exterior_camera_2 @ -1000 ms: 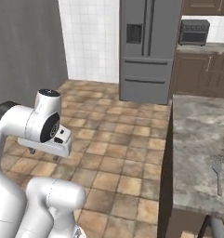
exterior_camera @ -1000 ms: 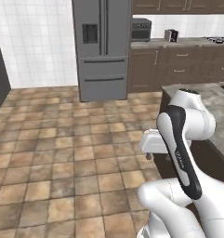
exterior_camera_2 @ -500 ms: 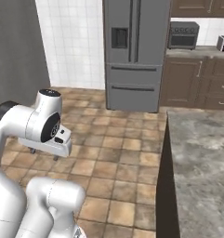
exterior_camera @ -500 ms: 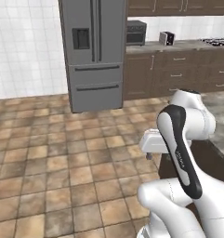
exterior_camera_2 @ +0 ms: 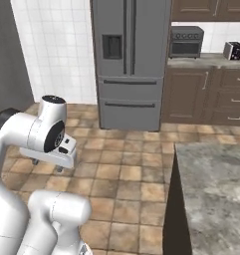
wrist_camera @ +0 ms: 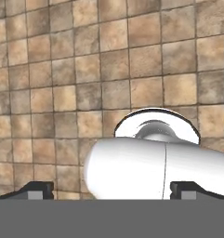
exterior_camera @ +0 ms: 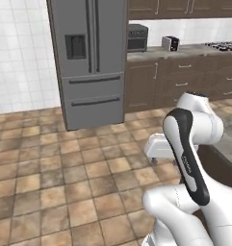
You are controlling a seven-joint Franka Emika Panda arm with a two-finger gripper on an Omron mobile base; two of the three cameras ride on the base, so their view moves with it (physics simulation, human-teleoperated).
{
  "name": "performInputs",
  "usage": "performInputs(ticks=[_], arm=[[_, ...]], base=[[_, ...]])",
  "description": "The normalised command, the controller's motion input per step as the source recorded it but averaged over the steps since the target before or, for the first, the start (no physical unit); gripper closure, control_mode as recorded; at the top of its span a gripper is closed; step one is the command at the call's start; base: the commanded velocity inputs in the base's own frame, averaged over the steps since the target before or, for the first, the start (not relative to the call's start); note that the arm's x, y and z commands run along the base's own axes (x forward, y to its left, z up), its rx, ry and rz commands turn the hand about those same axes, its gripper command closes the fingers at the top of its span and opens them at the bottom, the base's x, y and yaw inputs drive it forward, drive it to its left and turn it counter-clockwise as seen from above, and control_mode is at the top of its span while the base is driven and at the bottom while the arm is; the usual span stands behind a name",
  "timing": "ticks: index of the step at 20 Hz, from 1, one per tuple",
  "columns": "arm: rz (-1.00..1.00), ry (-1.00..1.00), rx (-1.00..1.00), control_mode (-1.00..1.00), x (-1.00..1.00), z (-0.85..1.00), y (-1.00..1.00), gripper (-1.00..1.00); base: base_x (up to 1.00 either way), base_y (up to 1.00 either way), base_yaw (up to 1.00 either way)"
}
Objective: Take the fork and place it on the left side of the plate. Then take the spoon and place it on the right side of the plate. Make sure they're directly next to the plate.
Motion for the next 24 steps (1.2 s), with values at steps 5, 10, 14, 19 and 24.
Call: performInputs(ticks=[5, 10, 14, 19, 24], arm=[[0.0, 0.0, 0.0, 1.0, 0.0, 0.0, 0.0, -1.0], [0.0, 0.0, 0.0, 1.0, 0.0, 0.0, 0.0, -1.0], [0.0, 0.0, 0.0, 1.0, 0.0, 0.0, 0.0, -1.0], [0.0, 0.0, 0.0, 1.0, 0.0, 0.0, 0.0, -1.0], [0.0, 0.0, 0.0, 1.0, 0.0, 0.0, 0.0, -1.0]], base=[[0.94, 0.3, -0.17], [0.93, 0.31, -0.18], [0.92, 0.31, -0.18], [0.81, 0.33, -0.27], [0.67, 0.35, -0.44]])
